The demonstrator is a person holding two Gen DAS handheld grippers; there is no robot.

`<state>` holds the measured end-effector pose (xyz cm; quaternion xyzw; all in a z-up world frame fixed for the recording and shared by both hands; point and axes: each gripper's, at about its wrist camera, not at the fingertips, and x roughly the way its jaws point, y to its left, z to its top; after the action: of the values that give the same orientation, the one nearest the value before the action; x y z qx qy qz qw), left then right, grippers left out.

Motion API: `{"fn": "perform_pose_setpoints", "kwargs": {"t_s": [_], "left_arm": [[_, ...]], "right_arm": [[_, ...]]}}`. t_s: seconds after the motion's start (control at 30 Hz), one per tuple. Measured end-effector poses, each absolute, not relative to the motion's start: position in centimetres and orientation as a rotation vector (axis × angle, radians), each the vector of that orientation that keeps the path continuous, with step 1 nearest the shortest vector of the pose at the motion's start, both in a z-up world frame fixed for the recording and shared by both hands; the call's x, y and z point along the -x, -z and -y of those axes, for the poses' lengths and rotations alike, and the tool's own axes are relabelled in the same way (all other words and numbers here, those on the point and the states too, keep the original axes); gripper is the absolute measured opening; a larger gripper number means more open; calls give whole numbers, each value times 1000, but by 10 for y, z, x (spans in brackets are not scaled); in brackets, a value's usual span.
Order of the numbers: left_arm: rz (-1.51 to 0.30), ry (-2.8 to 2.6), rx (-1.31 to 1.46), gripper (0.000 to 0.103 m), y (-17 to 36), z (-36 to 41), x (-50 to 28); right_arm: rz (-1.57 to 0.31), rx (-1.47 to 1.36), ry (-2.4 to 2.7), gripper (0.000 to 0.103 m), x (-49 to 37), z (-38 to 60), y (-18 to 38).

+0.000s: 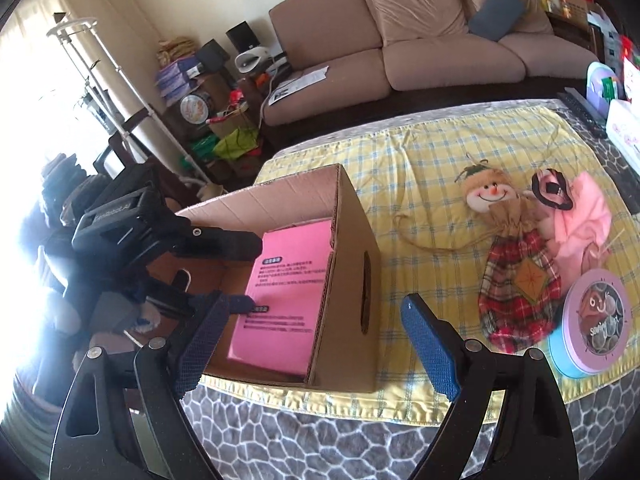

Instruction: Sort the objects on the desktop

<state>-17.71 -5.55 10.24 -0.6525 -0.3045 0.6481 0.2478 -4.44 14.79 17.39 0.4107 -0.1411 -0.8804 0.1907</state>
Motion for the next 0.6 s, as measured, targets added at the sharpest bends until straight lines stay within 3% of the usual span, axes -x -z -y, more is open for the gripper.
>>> {"fn": "perform_pose_setpoints", "kwargs": {"t_s": [0.1, 0.3, 0.6], "left_arm": [[647, -1949, 1838, 90, -107, 66, 182], [758, -1933, 1892, 99, -87, 103, 183], [487, -2118, 1881, 101, -104, 105, 173]], "right_arm": [[404, -1144, 2463, 90, 45, -146, -175], [383, -1122, 2444, 90, 46, -132, -182], [371, -1135, 2458, 90, 49, -128, -184]]}}
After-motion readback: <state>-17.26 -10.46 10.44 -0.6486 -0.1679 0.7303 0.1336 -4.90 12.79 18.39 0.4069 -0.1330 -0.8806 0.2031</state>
